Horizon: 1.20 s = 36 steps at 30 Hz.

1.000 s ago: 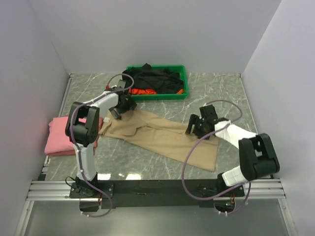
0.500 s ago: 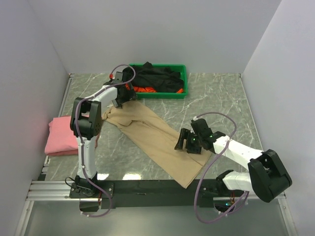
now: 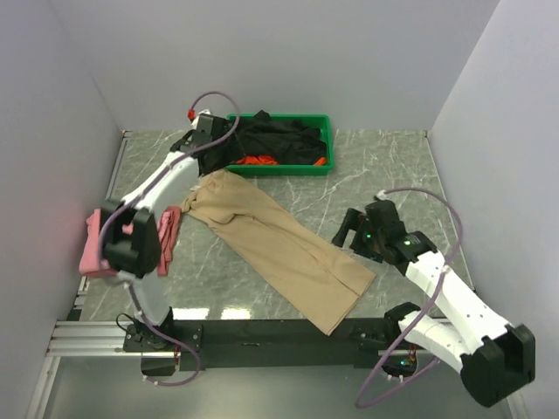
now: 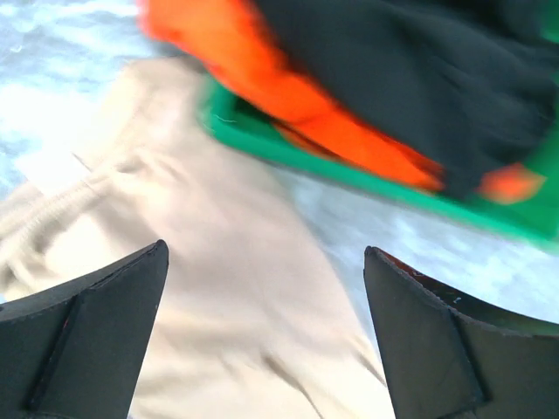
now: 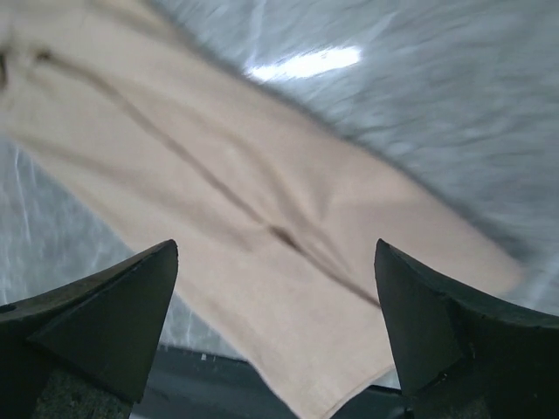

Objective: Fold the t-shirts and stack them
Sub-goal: Fold the tshirt

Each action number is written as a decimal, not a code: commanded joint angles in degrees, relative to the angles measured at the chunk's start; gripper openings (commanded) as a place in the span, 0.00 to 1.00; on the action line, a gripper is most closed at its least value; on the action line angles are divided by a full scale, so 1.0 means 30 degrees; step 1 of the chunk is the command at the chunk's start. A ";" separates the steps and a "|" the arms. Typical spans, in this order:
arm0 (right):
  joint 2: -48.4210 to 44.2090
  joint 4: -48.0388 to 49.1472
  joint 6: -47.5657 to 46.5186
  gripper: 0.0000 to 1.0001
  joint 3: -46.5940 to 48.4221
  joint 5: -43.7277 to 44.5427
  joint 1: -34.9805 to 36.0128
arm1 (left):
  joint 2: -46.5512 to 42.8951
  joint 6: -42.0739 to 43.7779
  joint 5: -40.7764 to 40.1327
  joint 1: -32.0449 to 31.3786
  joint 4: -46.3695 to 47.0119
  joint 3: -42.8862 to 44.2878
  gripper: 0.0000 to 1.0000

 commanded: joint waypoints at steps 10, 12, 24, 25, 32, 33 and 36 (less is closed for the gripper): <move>-0.3093 -0.1619 -0.0179 1.00 -0.3031 -0.2194 -0.6370 | -0.7136 0.0473 0.2759 -1.2459 0.2685 -0.7890 0.99; -0.2626 -0.1153 -0.0030 1.00 -0.3439 -0.2574 -0.6986 | -0.7078 0.0709 0.4236 -1.3635 0.4059 -0.8802 0.97; -0.0661 0.1573 -0.0232 0.93 -0.5549 -0.5357 -1.0560 | -0.1631 0.2439 0.4241 -2.1726 0.3482 -0.5497 0.74; -0.0603 0.1691 -0.0292 0.93 -0.5666 -0.5533 -1.0738 | -0.1019 0.2322 0.4358 -2.2047 0.3394 -0.5293 0.72; 0.0069 0.2629 -0.0820 0.84 -0.6341 -0.6384 -1.1062 | 0.1270 0.1472 0.1929 -2.2841 0.1373 -0.4179 0.63; 0.0159 0.2745 -0.0965 0.82 -0.6370 -0.6472 -1.1062 | 0.1417 0.1384 0.1725 -2.2870 0.1111 -0.4120 0.62; 0.0452 0.2863 -0.1113 0.76 -0.6400 -0.6735 -1.1091 | 0.1944 0.1120 0.0962 -2.2929 0.0641 -0.3944 0.55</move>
